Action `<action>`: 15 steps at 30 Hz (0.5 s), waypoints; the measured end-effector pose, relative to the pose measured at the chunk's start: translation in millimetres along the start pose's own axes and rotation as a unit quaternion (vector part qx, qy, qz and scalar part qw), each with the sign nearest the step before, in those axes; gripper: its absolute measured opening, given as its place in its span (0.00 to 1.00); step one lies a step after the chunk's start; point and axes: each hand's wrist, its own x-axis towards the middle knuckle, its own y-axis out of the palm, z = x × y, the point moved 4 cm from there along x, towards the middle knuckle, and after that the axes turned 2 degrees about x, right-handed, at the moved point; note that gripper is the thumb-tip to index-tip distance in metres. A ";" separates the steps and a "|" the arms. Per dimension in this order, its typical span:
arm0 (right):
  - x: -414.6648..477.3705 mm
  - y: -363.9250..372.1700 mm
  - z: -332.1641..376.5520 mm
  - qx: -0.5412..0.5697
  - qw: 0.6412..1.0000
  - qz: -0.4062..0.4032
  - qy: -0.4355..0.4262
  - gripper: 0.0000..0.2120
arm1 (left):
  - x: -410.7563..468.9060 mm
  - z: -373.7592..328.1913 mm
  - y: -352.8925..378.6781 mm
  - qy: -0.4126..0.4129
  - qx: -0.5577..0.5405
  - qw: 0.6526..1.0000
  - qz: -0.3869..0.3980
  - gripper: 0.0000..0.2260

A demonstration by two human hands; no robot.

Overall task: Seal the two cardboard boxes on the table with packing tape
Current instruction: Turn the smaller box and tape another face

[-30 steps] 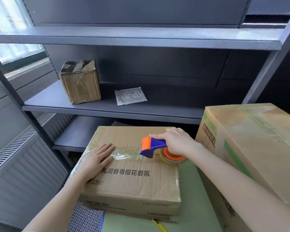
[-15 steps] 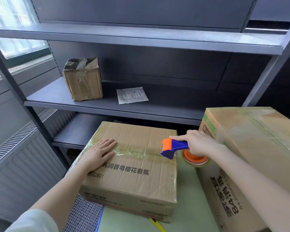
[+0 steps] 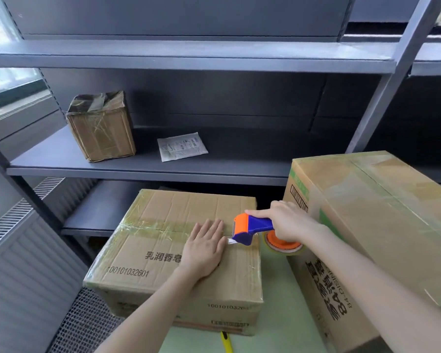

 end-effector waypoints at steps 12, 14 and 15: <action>13.3 10.5 27.8 0.031 1.000 0.000 0.000 0.32 | 0.3 52.7 -10.4 0.057 -0.017 0.998 -0.005 0.21; 17.7 10.9 36.8 0.027 1.000 -0.011 -0.002 0.32 | 2.2 64.4 -11.4 0.066 -0.020 0.998 -0.002 0.21; 20.3 11.5 42.2 0.027 1.000 -0.015 -0.002 0.32 | 2.5 71.6 -12.1 0.072 -0.020 0.997 0.001 0.21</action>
